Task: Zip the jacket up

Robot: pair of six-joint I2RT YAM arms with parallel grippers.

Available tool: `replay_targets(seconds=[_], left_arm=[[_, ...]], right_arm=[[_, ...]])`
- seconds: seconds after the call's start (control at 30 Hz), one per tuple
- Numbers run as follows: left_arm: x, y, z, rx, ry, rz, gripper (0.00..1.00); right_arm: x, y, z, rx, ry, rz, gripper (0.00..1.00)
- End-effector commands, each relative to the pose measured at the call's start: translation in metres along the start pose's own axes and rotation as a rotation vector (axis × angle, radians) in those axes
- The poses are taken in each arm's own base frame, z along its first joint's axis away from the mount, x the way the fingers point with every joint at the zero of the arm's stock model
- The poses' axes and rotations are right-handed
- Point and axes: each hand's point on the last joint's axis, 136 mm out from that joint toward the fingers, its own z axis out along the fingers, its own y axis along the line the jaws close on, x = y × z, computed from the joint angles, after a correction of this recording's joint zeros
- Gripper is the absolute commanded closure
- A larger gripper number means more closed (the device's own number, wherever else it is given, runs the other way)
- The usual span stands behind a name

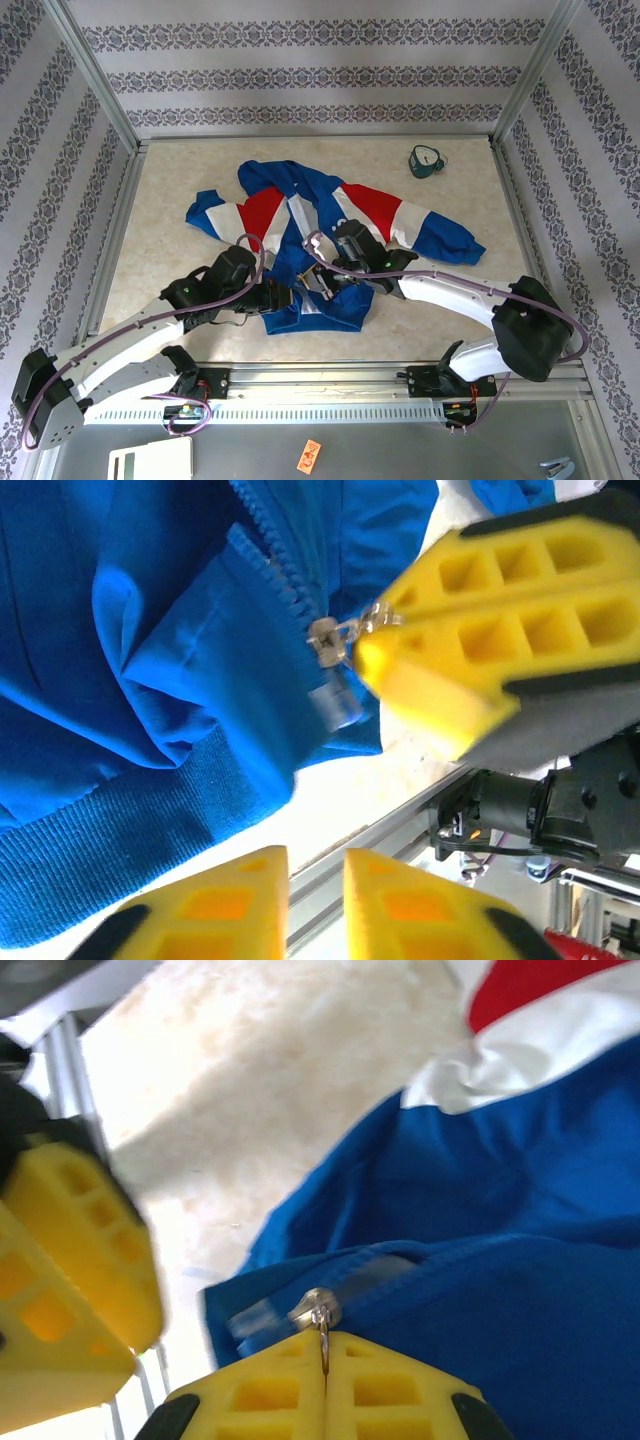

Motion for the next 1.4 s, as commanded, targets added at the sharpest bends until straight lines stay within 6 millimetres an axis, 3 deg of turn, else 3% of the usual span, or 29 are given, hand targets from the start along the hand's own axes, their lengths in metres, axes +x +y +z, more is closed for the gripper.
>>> replay_targets(seconds=[0.0, 0.33, 0.57, 0.9, 1.07, 1.37], left_arm=[[-0.005, -0.005, -0.001, 0.033, -0.051, -0.009, 0.65], [-0.017, 0.001, -0.011, 0.092, -0.193, -0.097, 0.61], [-0.017, 0.000, 0.000, 0.157, -0.200, -0.118, 0.62], [-0.018, 0.002, 0.009, 0.195, -0.214, -0.106, 0.80], [-0.015, 0.005, 0.010, 0.182, -0.203, -0.094, 1.00], [0.001, 0.016, 0.006, 0.100, -0.125, -0.075, 1.00]], right_arm=[[0.001, 0.026, 0.005, -0.139, -0.003, -0.045, 1.00], [0.010, 0.031, 0.012, -0.203, 0.020, -0.017, 1.00], [0.010, 0.030, 0.013, -0.198, 0.020, -0.006, 1.00], [0.011, 0.030, 0.014, -0.200, 0.018, 0.012, 1.00], [0.009, 0.027, 0.013, -0.183, 0.015, 0.015, 1.00], [0.000, -0.007, 0.011, 0.039, 0.022, 0.033, 1.00]])
